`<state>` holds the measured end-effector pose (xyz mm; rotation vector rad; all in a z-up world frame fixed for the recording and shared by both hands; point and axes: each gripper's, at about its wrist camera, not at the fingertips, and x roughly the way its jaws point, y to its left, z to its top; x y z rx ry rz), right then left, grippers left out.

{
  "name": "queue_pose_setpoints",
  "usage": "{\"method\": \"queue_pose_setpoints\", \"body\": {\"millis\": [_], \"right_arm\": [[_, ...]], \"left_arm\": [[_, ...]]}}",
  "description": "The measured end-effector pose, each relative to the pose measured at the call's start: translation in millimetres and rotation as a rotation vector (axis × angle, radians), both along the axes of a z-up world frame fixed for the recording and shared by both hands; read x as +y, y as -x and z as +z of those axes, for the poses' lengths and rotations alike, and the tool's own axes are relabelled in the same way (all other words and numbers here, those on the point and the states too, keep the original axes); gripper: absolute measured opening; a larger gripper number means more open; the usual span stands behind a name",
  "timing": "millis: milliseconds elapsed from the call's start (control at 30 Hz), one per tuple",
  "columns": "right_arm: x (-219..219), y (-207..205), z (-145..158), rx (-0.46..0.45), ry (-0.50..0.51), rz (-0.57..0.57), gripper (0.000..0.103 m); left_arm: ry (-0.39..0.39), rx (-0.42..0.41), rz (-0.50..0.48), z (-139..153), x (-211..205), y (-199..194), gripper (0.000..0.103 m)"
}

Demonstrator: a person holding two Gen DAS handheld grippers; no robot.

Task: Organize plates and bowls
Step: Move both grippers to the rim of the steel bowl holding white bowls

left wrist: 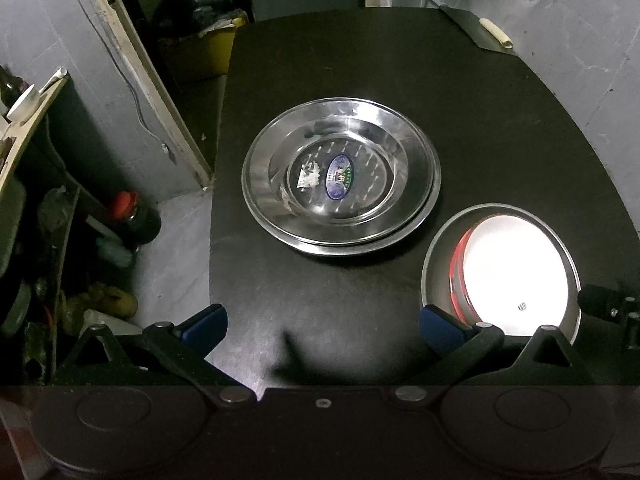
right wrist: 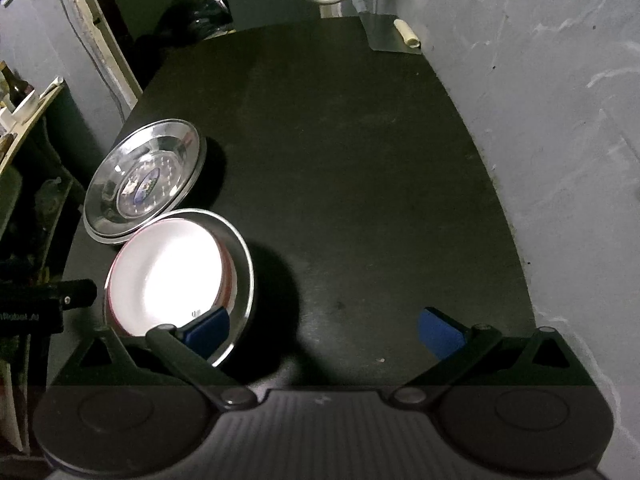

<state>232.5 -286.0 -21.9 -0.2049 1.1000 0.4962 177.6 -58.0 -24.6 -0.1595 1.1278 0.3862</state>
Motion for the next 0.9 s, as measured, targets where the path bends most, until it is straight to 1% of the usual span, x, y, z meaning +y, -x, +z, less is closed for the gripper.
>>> {"method": "queue_pose_setpoints", "body": {"millis": [567,900], "right_arm": [[7,-10,-17,0.057,0.025,0.014,0.103],[6,-10,-19,0.064,0.022,0.014,0.103]], "left_arm": [[0.013,0.047,0.001,-14,7,-11,0.102],[0.015,0.068,-0.005,-22,7,-12,0.102]]}}
